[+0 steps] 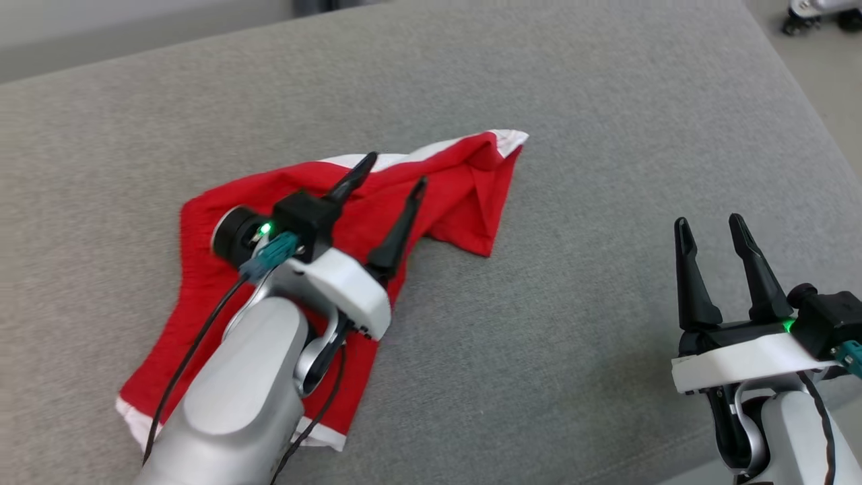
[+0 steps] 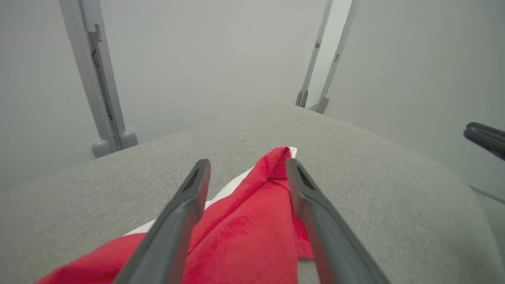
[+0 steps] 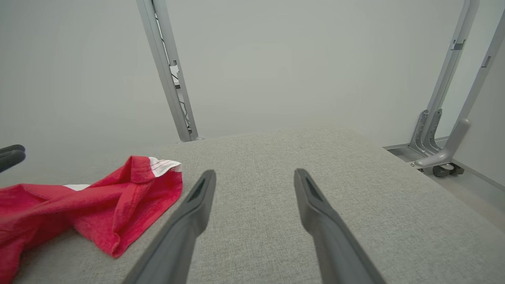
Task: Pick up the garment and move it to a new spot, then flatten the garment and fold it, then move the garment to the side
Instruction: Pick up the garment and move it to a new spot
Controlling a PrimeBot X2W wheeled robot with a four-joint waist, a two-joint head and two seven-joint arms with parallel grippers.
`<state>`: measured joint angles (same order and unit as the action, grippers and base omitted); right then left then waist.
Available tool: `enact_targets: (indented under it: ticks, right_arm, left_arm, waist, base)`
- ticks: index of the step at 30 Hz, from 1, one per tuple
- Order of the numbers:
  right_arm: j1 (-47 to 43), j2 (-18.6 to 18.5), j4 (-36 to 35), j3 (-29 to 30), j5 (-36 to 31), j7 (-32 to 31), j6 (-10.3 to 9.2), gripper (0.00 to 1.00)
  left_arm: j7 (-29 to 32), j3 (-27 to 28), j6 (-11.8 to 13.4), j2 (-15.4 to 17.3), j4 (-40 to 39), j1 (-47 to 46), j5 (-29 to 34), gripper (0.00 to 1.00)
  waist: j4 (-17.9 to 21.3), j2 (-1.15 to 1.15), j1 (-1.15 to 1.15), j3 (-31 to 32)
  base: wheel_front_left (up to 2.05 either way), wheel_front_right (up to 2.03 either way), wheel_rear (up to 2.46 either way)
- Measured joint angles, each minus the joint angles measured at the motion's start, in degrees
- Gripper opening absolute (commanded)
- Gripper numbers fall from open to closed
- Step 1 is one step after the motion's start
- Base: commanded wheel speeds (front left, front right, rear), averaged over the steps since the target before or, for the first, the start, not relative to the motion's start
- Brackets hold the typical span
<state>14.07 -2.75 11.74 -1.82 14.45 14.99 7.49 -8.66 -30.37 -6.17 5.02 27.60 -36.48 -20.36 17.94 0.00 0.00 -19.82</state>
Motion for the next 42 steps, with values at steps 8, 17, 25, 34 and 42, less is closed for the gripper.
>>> enact_targets:
  ticks: [8, 17, 25, 34, 42]
  right_arm:
    - [-1.8, 0.0, 1.5, 1.7, -3.5, 0.0, 0.00, 1.00]
    - [-3.1, 0.0, 2.9, 1.7, -5.1, 0.0, 0.00, 1.00]
    - [-4.7, 0.0, 3.9, 1.4, -6.0, 0.0, 0.00, 1.00]
    - [-7.7, 0.0, 3.8, 1.0, -6.1, -0.6, 0.00, 1.00]
    - [-10.6, 0.0, 3.1, 0.6, -6.0, -1.9, 0.00, 1.00]
  left_arm:
    - [-4.8, 8.0, 6.1, 3.3, -5.2, 9.5, -4.4, 1.00]
    - [-6.2, 17.8, 9.1, 7.7, -8.7, 17.9, -8.0, 1.00]
    - [-6.3, 22.1, 9.2, 10.3, -11.1, 24.9, -7.3, 1.00]
    - [-6.3, 22.0, 8.2, 11.0, -13.6, 31.2, -5.0, 1.00]
    - [-6.3, 21.0, 8.1, 10.9, -14.6, 35.4, -4.8, 1.00]
  waist:
    - [-6.9, 0.00, 0.00, 5.4]
    - [-13.0, 0.00, 0.00, 10.2]
    - [-15.9, 0.00, 0.00, 13.8]
    - [-16.6, 0.00, 0.00, 17.1]
    - [-16.4, 0.00, 0.00, 20.1]
  base:
    - [0.00, 0.00, 0.00]
    - [0.00, 0.00, 0.00]
    - [0.00, 0.00, 0.00]
    - [0.00, 0.00, 0.00]
    - [0.00, 0.00, 0.00]
